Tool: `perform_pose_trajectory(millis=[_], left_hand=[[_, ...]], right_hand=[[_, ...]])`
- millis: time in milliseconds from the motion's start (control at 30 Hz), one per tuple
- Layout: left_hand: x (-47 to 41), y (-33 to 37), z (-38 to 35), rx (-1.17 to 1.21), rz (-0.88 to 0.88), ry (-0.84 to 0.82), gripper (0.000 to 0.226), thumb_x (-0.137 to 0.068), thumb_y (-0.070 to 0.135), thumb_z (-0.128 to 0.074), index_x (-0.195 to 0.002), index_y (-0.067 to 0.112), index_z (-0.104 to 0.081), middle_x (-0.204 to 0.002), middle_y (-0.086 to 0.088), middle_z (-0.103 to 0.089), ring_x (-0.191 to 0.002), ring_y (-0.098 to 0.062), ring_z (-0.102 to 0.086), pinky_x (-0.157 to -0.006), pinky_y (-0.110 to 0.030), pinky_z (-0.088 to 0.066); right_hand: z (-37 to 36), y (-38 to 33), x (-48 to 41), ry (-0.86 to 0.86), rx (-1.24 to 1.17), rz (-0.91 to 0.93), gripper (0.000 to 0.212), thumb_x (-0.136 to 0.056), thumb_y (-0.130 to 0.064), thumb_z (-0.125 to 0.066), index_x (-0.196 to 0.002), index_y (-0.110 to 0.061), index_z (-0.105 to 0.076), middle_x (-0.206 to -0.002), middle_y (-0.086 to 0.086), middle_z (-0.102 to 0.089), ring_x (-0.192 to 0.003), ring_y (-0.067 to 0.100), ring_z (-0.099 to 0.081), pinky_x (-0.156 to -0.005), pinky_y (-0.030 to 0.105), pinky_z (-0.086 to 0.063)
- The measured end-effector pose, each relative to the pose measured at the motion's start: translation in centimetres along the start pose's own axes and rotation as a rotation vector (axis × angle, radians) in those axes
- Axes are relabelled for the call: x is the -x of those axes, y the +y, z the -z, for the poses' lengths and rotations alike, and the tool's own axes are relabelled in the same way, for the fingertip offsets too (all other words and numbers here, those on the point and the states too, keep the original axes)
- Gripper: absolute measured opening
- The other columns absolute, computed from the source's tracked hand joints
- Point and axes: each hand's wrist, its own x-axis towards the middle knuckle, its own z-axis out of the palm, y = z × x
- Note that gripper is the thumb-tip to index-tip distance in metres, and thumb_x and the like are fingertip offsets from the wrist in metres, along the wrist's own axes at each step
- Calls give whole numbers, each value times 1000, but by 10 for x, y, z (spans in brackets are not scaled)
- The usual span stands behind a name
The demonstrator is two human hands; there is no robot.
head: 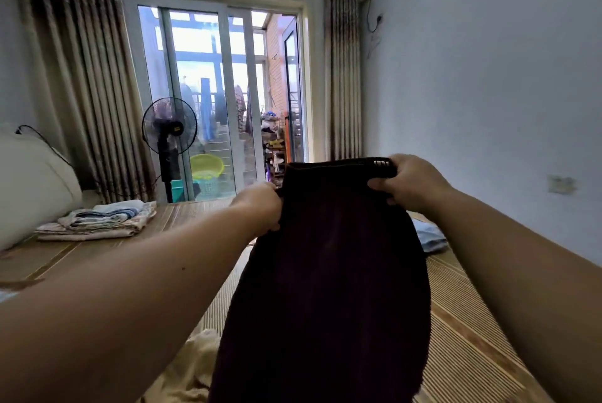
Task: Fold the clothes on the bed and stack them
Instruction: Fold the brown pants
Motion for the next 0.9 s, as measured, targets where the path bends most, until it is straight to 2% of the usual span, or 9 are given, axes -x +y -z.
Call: perform_pose_trajectory(millis=[33, 167, 300, 400, 533, 633, 733, 833, 900], left_hand=[[-9, 6, -4, -21, -23, 60, 27, -98, 17, -48, -121, 9, -58, -118, -11, -60, -101, -27, -62, -77, -33, -52], [-35, 22, -13, 298, -67, 255, 15, -96, 17, -44, -104, 20, -56, -103, -9, -62, -89, -26, -56, -71, -34, -40], [-26, 17, -36, 407, -179, 154, 9, -94, 19, -47, -97, 23, -54, -86, 1, -59, -82, -21, -57, -67, -33, -43], [-4, -5, -70, 457, -196, 9, 7, -93, 21, -52, -94, 22, -59, -88, -1, -63, -83, -19, -59, -68, -30, -44], [43, -45, -131, 420, -119, -272, 13, -92, 19, -57, -82, 27, -59, -79, 0, -60, -67, -11, -52, -59, -22, -41], [81, -73, -172, 358, -42, -451, 12, -90, 17, -58, -80, 23, -59, -82, -3, -58, -71, -13, -52, -64, -25, -40], [111, -94, -200, 271, 1, -671, 16, -90, 22, -57, -77, 28, -54, -77, 9, -54, -71, -3, -50, -60, -17, -35], [123, -106, -209, 219, 33, -773, 20, -93, 26, -54, -74, 27, -50, -74, 10, -51, -69, 0, -48, -57, -13, -35], [119, -109, -207, 316, 99, -789, 16, -94, 24, -55, -78, 24, -55, -81, 6, -55, -75, -3, -53, -70, -16, -45]], right_hand=[[1, 3, -7, 50, -35, 14, 12, -86, -25, -69, -86, -30, -58, -87, -3, -66, -76, 15, -66, -58, 22, -47], [8, 17, -17, 290, -125, 118, 14, -86, -29, -69, -90, -36, -57, -84, -18, -61, -78, -1, -57, -61, 14, -37], [11, 48, -1, 311, -91, 76, 19, -79, -20, -76, -93, -25, -64, -87, -7, -66, -86, 16, -62, -74, 29, -47], [4, 79, 28, 154, -110, -24, 21, -79, -17, -77, -97, -18, -68, -93, 2, -70, -91, 24, -65, -85, 42, -53], [-18, 125, 83, -132, -83, -187, 25, -79, -14, -76, -96, -30, -68, -96, -6, -71, -97, 17, -65, -90, 42, -51], [-40, 159, 125, -364, -42, -340, 28, -79, -13, -73, -99, -30, -65, -98, -6, -70, -96, 12, -65, -91, 39, -52], [-57, 183, 159, -542, -32, -461, 26, -81, -15, -71, -100, -31, -64, -95, -8, -71, -91, 6, -65, -85, 25, -51], [-66, 191, 171, -630, -119, -547, 31, -83, -10, -67, -107, -29, -63, -95, -8, -72, -88, 4, -68, -75, 20, -52], [-68, 190, 166, -621, -170, -578, 33, -84, -10, -64, -111, -29, -61, -101, -5, -71, -92, 9, -68, -75, 24, -52]])
